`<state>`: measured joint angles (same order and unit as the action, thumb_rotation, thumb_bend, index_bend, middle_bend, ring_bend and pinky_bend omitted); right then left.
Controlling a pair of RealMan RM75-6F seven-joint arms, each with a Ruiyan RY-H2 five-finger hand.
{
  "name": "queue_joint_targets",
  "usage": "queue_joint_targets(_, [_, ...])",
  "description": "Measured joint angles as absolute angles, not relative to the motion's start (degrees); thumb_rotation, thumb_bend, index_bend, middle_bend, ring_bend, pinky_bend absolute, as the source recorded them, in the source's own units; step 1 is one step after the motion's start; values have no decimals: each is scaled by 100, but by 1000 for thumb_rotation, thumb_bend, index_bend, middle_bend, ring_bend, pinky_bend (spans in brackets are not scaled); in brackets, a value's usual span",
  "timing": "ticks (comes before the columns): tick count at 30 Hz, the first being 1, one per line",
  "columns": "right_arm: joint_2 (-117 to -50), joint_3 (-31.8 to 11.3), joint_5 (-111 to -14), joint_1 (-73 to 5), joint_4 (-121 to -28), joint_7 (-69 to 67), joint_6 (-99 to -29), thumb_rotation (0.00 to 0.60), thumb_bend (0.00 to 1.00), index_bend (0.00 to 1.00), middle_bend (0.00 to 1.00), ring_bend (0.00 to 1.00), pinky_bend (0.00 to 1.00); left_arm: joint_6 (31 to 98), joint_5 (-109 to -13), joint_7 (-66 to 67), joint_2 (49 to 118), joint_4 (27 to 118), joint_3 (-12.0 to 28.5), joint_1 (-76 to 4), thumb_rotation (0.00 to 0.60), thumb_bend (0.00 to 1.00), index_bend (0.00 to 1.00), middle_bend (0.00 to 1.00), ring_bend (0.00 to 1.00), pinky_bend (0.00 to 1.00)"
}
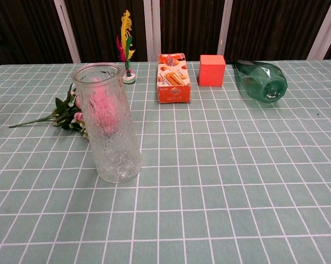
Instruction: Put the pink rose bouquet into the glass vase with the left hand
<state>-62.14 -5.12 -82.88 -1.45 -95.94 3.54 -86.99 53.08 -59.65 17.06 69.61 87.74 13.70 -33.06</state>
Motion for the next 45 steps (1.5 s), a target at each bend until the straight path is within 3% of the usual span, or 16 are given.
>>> queue_joint_targets(8, [-6195, -543, -8250, -129, -9563, 274, -8729, 600, 231, 58, 46, 16, 0, 5183, -5022, 2653, 7891, 8525, 1360, -3970, 600, 128, 40, 0, 0, 0])
queue_joint_targets(22, [-6163, -567, -8219, -113, -9527, 192, -8747, 600, 231, 58, 46, 16, 0, 5309, -4143, 3379, 8853, 7947, 1313, -4579, 600, 132, 43, 29, 7, 33])
queue_joint_targets(25, [-6161, -577, -8195, -109, -9516, 181, -8748, 600, 231, 58, 46, 16, 0, 5353, -4066, 3470, 9060, 7739, 1312, -4687, 600, 154, 71, 62, 32, 78])
queue_joint_targets(32, [-6175, -591, -8165, -111, -9513, 197, -8740, 600, 232, 58, 46, 16, 0, 5514, -4048, 3692, 9447, 7346, 1272, -4868, 600, 235, 99, 84, 37, 84])
queue_joint_targets(36, [-6187, -596, -8160, -110, -9517, 224, -8751, 600, 231, 58, 46, 16, 0, 5482, -3969, 3748, 9598, 7197, 1250, -4925, 600, 335, 165, 178, 118, 184])
queue_joint_targets(45, [-6202, -600, -8180, -103, -9501, 198, -8775, 600, 231, 73, 46, 16, 0, 5758, -4444, 3557, 9845, 6872, 1224, -4940, 600, 462, 319, 382, 333, 474])
